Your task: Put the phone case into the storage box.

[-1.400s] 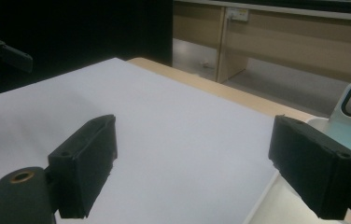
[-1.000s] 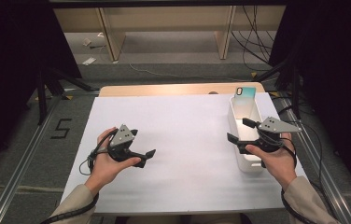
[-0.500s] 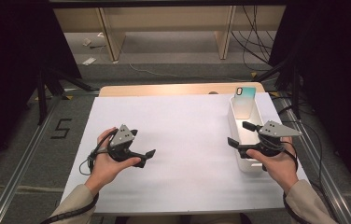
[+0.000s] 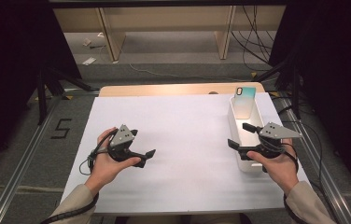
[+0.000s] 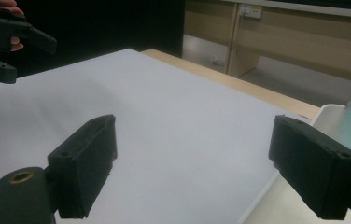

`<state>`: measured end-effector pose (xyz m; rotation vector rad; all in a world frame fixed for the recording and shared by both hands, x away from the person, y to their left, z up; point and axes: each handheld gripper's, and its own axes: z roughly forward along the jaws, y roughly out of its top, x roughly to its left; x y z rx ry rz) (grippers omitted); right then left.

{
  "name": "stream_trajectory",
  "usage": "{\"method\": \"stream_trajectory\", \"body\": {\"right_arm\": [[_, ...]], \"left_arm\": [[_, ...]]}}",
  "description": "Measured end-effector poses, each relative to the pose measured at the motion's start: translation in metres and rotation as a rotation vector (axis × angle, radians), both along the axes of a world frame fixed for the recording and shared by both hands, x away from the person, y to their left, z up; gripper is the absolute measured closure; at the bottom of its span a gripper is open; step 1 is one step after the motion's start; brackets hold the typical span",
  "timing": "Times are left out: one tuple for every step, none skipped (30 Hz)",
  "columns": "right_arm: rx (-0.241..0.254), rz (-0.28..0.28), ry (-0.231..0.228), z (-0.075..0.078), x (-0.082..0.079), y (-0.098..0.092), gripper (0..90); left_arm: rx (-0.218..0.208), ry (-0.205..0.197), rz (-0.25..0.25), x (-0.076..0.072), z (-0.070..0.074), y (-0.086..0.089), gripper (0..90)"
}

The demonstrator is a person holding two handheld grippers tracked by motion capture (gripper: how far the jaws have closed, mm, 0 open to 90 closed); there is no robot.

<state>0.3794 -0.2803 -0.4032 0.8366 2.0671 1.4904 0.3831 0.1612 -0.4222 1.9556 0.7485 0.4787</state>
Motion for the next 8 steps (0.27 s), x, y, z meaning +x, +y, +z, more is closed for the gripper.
{"method": "stream_trajectory", "body": {"right_arm": [[0.001, -0.003, -0.001, 0.0001, 0.0000, 0.0000, 16.0], [0.001, -0.003, -0.004, 0.0003, 0.0001, -0.0001, 15.9], [0.002, -0.003, -0.005, 0.0004, 0.0000, -0.0002, 15.9], [0.001, -0.003, -0.005, 0.0006, 0.0001, -0.0004, 15.9], [0.002, -0.004, -0.005, 0.0007, 0.0001, -0.0005, 15.9], [0.002, -0.005, -0.005, 0.0007, 0.0001, -0.0007, 15.9], [0.002, -0.005, -0.006, 0.0007, 0.0002, -0.0009, 15.8], [0.002, -0.005, -0.005, 0.0007, 0.0003, -0.0011, 15.8]], "left_arm": [[0.001, -0.001, 0.000, 0.0001, 0.0001, 0.0001, 1.8], [0.000, 0.000, 0.000, 0.0001, 0.0000, 0.0000, 1.8], [0.000, 0.000, 0.000, 0.0001, -0.0001, -0.0001, 1.8], [-0.001, 0.001, 0.000, 0.0001, -0.0001, -0.0002, 1.9], [0.000, 0.001, -0.001, 0.0002, -0.0001, -0.0003, 1.9], [-0.001, 0.001, -0.001, 0.0002, -0.0001, -0.0004, 2.0], [-0.002, 0.002, -0.001, 0.0002, -0.0001, -0.0005, 2.0], [-0.001, 0.001, -0.001, 0.0003, 0.0000, -0.0006, 2.0]]}}
